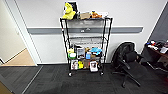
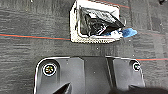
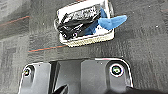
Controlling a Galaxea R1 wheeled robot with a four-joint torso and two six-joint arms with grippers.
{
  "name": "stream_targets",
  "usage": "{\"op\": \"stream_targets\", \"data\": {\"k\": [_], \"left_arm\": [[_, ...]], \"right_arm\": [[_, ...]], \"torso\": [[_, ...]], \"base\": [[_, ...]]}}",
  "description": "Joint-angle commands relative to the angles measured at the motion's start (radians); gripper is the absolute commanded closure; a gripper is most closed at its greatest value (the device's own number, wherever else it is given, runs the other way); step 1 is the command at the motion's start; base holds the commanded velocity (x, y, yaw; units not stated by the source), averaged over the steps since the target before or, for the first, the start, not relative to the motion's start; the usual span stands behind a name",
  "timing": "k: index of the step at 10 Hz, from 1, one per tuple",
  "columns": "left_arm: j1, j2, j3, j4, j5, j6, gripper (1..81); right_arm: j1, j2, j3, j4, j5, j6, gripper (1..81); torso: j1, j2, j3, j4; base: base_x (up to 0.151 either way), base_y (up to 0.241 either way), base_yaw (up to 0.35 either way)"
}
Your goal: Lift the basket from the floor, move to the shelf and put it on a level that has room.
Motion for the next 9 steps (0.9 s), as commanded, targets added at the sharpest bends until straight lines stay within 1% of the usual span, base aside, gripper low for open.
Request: {"op": "stream_targets", "data": {"k": [1, 2, 3, 4, 5, 6, 9], "left_arm": [[-0.047, -0.019, 0.016, -0.058, 0.085, -0.004, 1.0], [-0.042, -0.022, 0.016, -0.056, 0.074, -0.002, 1.0], [-0.042, -0.026, 0.016, -0.055, 0.072, -0.002, 1.0], [-0.047, -0.027, 0.017, -0.055, 0.074, -0.002, 1.0], [-0.053, -0.026, 0.017, -0.055, 0.082, -0.002, 1.0], [-0.056, -0.024, 0.017, -0.055, 0.082, -0.002, 1.0], [-0.064, -0.021, 0.019, -0.061, 0.076, -0.004, 1.0]], "right_arm": [[0.034, 0.006, 0.002, 0.011, -0.04, 0.003, 1.0], [0.026, 0.013, 0.005, 0.011, -0.037, 0.003, 1.0], [0.023, 0.016, 0.005, 0.012, -0.037, 0.003, 1.0], [0.019, 0.016, 0.003, 0.012, -0.037, 0.003, 1.0], [0.016, 0.015, 0.002, 0.02, -0.037, 0.003, 1.0], [0.016, 0.015, -0.002, 0.023, -0.037, 0.003, 1.0], [0.017, 0.015, -0.005, 0.023, -0.037, 0.003, 1.0]], "torso": [[0.06, -0.092, 0.0, 0.0], [0.084, -0.13, 0.0, 0.0], [0.105, -0.164, -0.093, 0.0], [0.123, -0.194, -0.094, 0.0], [0.138, -0.217, -0.105, 0.0], [0.153, -0.241, -0.126, 0.0], [0.217, -0.342, -0.22, 0.0]], "base": [[0.0, 0.0, 0.0], [0.0, 0.0, 0.0], [0.0, 0.0, 0.0], [0.0, 0.0, 0.0], [0.0, 0.0, 0.0], [0.0, 0.0, 0.0], [0.0, 0.0, 0.0]]}}
